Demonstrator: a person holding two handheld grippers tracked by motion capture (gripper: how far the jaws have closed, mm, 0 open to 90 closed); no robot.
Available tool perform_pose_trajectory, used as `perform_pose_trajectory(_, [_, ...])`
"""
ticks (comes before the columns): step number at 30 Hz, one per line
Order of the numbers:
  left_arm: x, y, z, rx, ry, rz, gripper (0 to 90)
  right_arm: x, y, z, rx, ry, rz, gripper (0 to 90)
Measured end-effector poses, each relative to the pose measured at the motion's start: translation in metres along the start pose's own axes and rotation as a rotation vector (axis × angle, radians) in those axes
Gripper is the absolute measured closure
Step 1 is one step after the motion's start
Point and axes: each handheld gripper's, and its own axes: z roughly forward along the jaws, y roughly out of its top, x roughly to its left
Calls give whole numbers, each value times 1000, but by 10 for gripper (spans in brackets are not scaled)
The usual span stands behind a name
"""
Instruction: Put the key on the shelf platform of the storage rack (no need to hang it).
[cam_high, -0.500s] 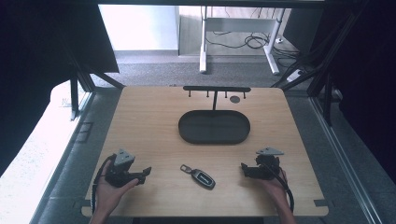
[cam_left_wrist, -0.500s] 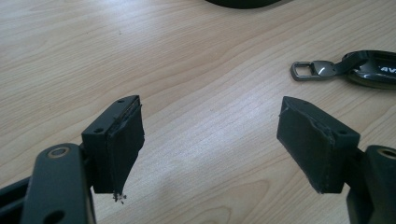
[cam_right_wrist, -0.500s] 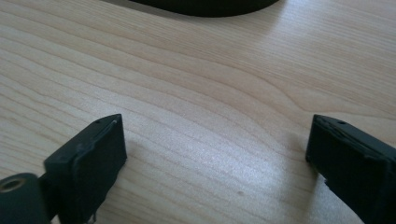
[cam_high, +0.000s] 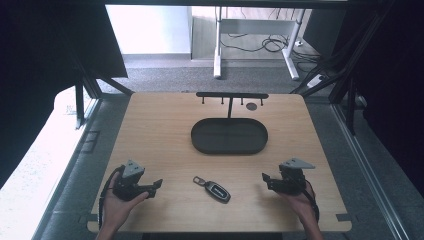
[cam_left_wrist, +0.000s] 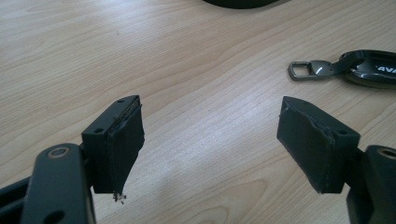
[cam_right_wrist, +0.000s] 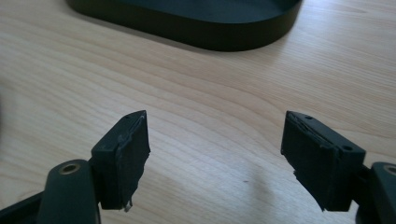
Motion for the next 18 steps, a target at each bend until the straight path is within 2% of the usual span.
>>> perform_pose_trajectory(10, [0, 0, 0, -2, -6, -3, 231, 8, 13, -9, 28, 41, -62, 304])
perform_pose_trajectory(18, [0, 0, 0, 2, -8, -1, 231, 15, 31, -20, 51, 70, -106, 327])
